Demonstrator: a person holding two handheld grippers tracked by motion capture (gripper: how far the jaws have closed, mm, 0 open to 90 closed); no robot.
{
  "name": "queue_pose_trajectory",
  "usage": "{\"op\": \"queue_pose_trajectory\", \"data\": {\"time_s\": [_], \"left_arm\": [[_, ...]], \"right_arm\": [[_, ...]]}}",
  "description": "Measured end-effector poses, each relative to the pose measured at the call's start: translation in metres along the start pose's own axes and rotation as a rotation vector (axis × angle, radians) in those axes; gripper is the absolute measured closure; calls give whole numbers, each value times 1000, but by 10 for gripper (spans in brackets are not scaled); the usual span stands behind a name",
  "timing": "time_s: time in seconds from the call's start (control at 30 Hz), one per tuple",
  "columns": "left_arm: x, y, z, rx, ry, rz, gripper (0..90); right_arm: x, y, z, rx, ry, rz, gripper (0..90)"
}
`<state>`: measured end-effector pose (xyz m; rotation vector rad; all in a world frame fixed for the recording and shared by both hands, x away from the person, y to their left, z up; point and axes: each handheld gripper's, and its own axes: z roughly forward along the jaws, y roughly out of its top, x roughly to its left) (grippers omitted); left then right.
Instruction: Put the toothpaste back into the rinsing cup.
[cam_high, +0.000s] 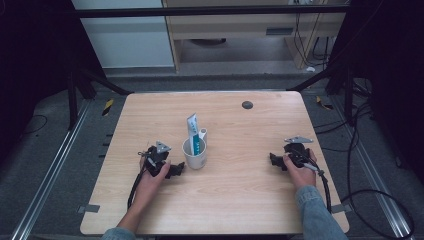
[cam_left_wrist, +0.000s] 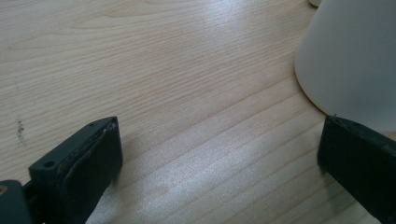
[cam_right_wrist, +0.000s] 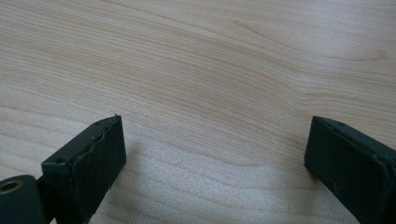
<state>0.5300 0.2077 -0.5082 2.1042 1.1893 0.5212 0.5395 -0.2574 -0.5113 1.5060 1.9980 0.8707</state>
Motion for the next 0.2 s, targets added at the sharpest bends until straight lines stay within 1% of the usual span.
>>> {"op": "queue_pose_trajectory", "data": {"time_s": [0.07, 0.13, 0.2], "left_arm": [[0, 0, 0, 0, 0, 0, 0], [0, 0, 0, 0, 1, 1, 0], [0, 0, 0, 1, 1, 2, 0]], "right_arm": [[0, 0, 0, 1, 1, 0, 54], [1, -1, -1, -2, -9, 5, 54], [3, -1, -1, 1, -20, 23, 48]]}}
